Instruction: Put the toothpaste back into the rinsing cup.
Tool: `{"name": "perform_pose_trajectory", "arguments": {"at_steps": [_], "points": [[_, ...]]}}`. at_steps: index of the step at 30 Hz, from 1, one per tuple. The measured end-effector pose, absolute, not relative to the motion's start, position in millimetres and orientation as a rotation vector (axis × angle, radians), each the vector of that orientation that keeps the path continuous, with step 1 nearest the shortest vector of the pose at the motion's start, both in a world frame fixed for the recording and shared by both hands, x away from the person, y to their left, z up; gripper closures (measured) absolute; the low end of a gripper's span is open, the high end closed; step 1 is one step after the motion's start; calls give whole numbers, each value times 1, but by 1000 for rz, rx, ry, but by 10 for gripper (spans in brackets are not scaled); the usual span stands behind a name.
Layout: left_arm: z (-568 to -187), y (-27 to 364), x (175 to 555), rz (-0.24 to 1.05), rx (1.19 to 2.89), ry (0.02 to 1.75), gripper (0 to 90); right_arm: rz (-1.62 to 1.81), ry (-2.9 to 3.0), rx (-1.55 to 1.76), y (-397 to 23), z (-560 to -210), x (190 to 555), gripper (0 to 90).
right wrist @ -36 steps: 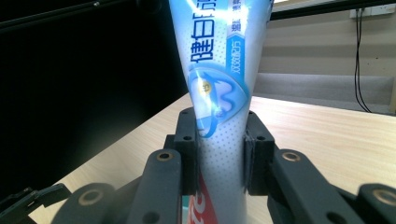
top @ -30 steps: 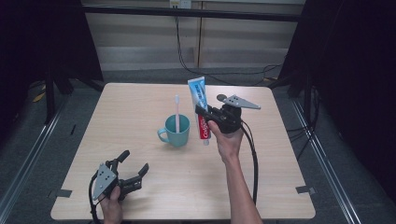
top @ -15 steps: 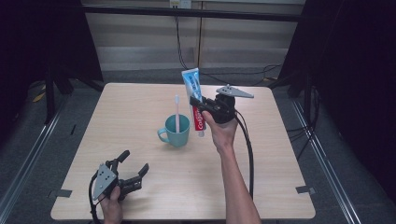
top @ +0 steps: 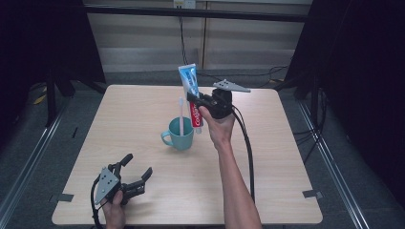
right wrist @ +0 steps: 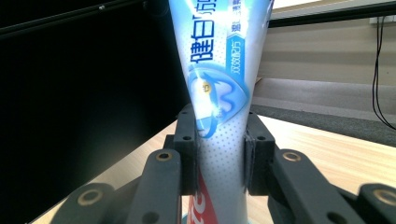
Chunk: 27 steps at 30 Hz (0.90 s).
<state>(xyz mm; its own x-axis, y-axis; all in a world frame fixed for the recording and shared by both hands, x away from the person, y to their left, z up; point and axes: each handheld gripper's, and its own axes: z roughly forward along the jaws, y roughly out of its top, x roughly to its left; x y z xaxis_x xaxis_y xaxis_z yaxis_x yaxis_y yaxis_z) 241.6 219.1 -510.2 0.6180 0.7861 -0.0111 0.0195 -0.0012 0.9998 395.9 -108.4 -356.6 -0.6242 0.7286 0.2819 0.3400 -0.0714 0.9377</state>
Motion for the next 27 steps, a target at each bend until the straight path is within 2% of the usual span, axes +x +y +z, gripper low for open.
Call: {"name": "perform_pose_trajectory", "arguments": {"at_steps": [12,27], "points": [[-510,219,241,692,1460,720,157,1724,1896,1153,-94,-352,412,718],[-510,219,241,680,1460,722,157,1710,1939,1186,-71,-374,424,716]]}}
